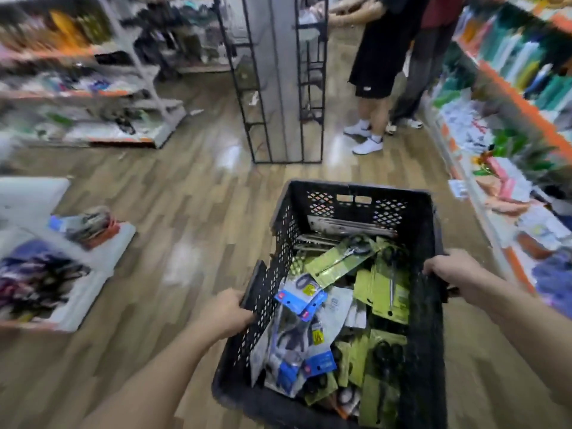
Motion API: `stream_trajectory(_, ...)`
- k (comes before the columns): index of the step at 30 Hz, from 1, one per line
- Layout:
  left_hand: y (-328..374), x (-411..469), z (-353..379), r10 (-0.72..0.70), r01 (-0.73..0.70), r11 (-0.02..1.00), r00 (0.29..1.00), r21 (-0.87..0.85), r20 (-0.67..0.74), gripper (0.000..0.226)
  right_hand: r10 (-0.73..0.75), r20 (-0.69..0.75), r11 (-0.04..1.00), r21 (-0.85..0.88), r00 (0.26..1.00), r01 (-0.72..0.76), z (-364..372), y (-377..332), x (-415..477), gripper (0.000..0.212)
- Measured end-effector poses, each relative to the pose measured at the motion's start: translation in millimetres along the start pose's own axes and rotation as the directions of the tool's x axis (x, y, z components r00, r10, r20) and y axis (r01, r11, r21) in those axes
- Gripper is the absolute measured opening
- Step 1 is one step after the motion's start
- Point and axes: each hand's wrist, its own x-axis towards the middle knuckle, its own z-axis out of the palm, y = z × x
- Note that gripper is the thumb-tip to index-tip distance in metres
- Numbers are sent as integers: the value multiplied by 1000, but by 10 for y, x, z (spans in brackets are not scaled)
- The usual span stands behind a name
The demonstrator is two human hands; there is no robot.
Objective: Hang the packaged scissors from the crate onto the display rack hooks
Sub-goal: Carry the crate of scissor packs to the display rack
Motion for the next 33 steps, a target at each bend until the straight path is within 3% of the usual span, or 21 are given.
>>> stream_trajectory(6, -1309, 176, -829, -189, 185, 981, 980, -56, -62, 18, -83, 220, 978, -168, 972, 121, 1362, -1470, 139, 26)
stream_trajectory(13, -2132, 145, -1167, -380, 350, 913, 916, -208, -128, 25, -238, 390, 908, -236, 889, 347, 2385, -2735, 223, 18)
stream_trajectory(24, -2253, 1078, -2089, -587, 516, 793, 790, -323, -178, 17, -314, 587, 836, -201, 746, 510, 3717, -4447, 1306, 22)
stream_trajectory(30, -2125, 1755, -2813, -645, 534, 743, 733, -404, -216, 8, -339, 644, 785, -208, 686, 583, 4115, -5765, 1775, 27)
stream_trajectory(33, -2222, 2115, -3099, -659, 516, 723, 715, -460, -234, 17, -373, 650, 746, -215, 662, 631, 4380, -6332, 1944, 21)
